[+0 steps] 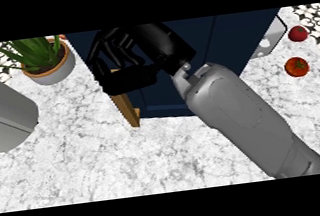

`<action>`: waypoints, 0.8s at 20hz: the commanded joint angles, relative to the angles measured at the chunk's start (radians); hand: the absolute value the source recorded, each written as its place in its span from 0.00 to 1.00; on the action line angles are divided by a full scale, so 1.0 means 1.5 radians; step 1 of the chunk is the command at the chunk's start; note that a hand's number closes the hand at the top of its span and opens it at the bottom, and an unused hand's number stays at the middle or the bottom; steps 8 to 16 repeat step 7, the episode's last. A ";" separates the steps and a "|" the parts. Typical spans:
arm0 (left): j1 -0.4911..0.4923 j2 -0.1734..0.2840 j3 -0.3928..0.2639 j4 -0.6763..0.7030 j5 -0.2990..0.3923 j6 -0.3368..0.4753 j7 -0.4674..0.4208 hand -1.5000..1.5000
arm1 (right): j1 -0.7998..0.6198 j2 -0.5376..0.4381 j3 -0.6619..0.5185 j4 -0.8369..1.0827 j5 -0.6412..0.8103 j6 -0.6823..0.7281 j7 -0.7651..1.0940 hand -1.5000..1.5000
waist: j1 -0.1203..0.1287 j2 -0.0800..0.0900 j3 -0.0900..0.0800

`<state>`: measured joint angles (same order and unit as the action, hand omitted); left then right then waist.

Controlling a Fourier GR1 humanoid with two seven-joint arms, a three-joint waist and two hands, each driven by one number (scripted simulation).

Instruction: Pick up the wine, place it into the cabinet and close the cabinet

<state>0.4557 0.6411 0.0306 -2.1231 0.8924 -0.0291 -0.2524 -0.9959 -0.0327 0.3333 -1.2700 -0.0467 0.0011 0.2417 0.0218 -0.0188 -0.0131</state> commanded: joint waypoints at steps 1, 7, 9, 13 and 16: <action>-0.049 -0.025 -0.028 0.032 -0.032 0.020 -0.010 0.00 | -0.039 -0.073 -0.076 0.086 0.025 -0.015 -0.001 1.00 | -0.017 0.021 0.008; -0.066 -0.041 -0.059 0.016 -0.057 0.064 0.010 0.00 | -0.037 -0.086 -0.095 0.123 0.012 -0.001 -0.040 1.00 | -0.007 0.022 0.009; -0.066 -0.041 -0.059 0.016 -0.057 0.064 0.010 0.00 | -0.037 -0.086 -0.095 0.123 0.012 -0.001 -0.040 1.00 | -0.007 0.022 0.009; -0.066 -0.041 -0.059 0.016 -0.057 0.064 0.010 0.00 | -0.037 -0.086 -0.095 0.123 0.012 -0.001 -0.040 1.00 | -0.007 0.022 0.009; -0.066 -0.041 -0.059 0.016 -0.057 0.064 0.010 0.00 | -0.037 -0.086 -0.095 0.123 0.012 -0.001 -0.040 1.00 | -0.007 0.022 0.009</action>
